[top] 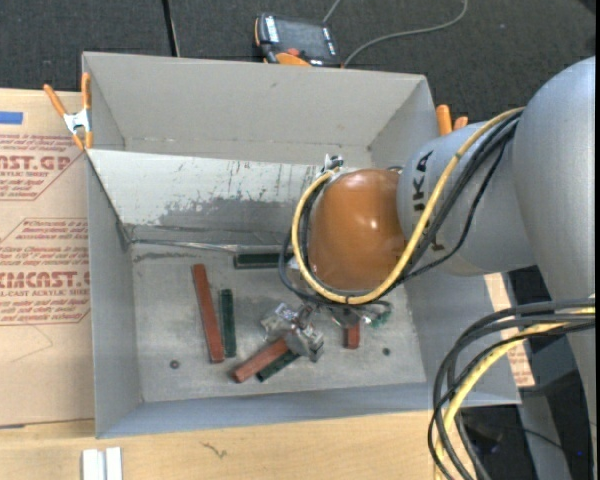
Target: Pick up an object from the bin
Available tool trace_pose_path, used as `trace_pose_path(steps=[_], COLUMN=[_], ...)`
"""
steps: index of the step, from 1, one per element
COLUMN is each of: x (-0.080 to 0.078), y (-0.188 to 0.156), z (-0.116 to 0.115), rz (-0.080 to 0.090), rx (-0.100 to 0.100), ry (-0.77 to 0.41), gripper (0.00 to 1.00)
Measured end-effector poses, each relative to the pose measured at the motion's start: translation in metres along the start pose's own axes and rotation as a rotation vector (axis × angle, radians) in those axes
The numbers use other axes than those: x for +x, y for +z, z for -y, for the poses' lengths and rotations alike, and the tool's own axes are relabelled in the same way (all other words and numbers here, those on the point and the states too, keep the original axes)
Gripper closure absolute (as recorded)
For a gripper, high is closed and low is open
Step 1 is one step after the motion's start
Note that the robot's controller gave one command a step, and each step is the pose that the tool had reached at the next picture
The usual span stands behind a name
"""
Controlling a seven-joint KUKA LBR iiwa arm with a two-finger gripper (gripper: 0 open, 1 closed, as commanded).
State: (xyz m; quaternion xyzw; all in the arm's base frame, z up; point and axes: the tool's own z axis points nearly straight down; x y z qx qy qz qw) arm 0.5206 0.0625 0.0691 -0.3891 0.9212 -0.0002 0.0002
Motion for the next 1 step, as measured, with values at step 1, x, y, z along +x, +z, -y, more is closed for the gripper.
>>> trace_pose_path(steps=[1], x=[-0.0021], y=[-0.0957], z=[0.0009], rz=[0.008], rx=[0.005], ry=[0.001], gripper=[1.0])
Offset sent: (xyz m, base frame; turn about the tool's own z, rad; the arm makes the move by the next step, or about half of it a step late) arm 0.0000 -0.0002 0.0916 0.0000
